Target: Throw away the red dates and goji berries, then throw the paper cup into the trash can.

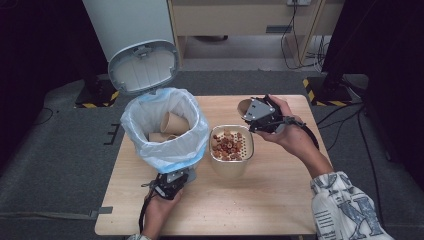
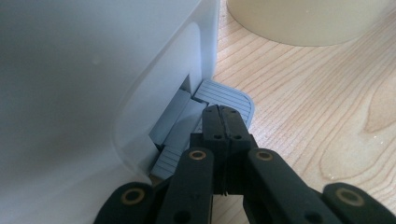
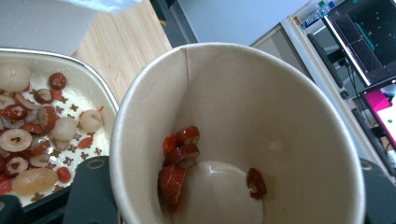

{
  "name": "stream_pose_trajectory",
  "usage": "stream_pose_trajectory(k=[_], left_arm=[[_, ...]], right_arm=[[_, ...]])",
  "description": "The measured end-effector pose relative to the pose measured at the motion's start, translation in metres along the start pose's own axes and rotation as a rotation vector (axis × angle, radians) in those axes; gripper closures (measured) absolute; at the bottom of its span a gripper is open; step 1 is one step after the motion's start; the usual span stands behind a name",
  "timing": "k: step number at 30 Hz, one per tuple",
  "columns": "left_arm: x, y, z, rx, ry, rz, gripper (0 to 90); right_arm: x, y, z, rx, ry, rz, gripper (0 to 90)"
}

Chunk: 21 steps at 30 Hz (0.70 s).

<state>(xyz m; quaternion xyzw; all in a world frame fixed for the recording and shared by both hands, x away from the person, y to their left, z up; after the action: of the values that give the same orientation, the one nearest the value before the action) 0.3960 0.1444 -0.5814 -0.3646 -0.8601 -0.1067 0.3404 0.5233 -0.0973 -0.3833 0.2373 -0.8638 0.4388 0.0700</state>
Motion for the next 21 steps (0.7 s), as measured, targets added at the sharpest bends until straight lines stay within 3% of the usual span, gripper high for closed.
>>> stream_pose_trajectory(k=[13, 21], left_arm=[[0.0, 0.0, 0.0, -0.001, 0.001, 0.0, 89.8], [0.0, 0.0, 0.0, -0.002, 0.0, -0.001, 89.8]], right_arm=[[0.011, -0.018, 0.032, -0.207, 0.0, -0.016, 36.6], [0.015, -0.021, 0.04, -0.272, -0.004, -0.044, 36.5]])
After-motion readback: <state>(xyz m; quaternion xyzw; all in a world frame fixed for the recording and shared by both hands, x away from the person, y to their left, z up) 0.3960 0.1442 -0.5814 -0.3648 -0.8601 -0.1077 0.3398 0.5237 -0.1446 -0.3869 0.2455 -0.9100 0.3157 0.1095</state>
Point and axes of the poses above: each handheld gripper's, and its own axes: x roughly backward along the jaws, z roughly out of its underside, y roughly to its left, the point moved 9 cm from there along -x, roughly forward along the jaws, and after that the axes turned 11 degrees about z, right-handed, at the moved point
